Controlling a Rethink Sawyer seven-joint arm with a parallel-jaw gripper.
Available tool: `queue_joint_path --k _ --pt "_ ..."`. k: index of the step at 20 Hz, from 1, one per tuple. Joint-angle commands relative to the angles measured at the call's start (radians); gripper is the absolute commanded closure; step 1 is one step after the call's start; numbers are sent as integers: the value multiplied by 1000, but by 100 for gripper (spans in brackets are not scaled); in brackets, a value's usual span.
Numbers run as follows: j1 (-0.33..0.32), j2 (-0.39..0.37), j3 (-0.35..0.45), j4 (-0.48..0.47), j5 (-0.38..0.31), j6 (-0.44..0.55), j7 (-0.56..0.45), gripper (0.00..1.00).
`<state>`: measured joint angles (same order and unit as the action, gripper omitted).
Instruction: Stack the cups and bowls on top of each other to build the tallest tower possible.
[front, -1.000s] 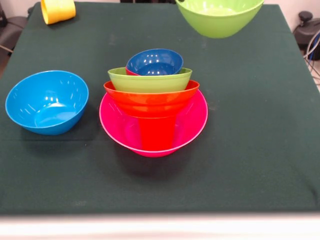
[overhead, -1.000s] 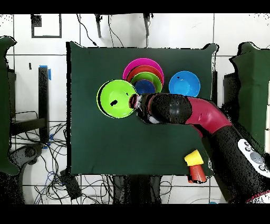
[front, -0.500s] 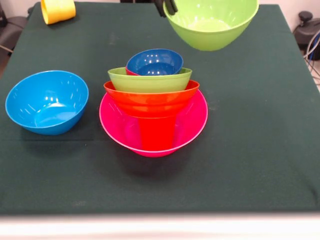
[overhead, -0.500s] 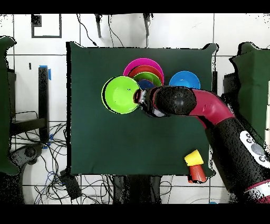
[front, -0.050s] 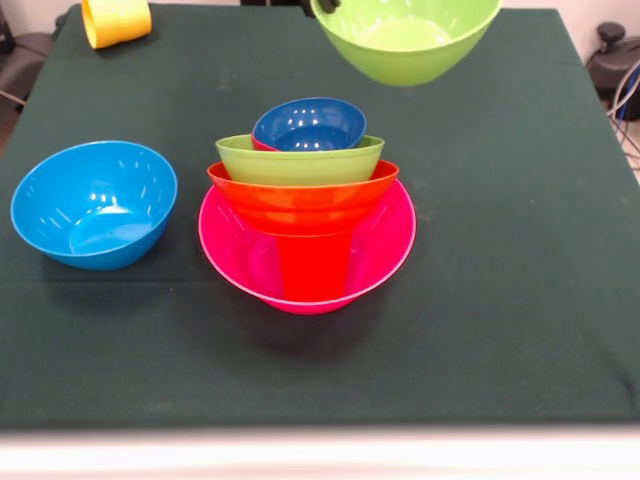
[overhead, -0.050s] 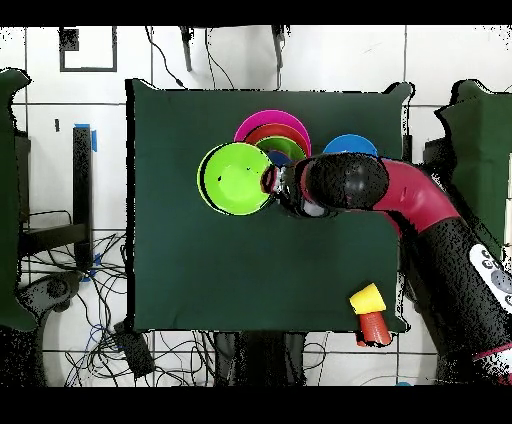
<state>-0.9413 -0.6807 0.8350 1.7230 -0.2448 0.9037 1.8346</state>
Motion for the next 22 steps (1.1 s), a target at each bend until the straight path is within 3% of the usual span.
queue_joint_path --k 1,22 --pt "-11 -66 66 -39 -5 175 -220 100" --pt "-27 104 73 -231 -161 229 -401 100"
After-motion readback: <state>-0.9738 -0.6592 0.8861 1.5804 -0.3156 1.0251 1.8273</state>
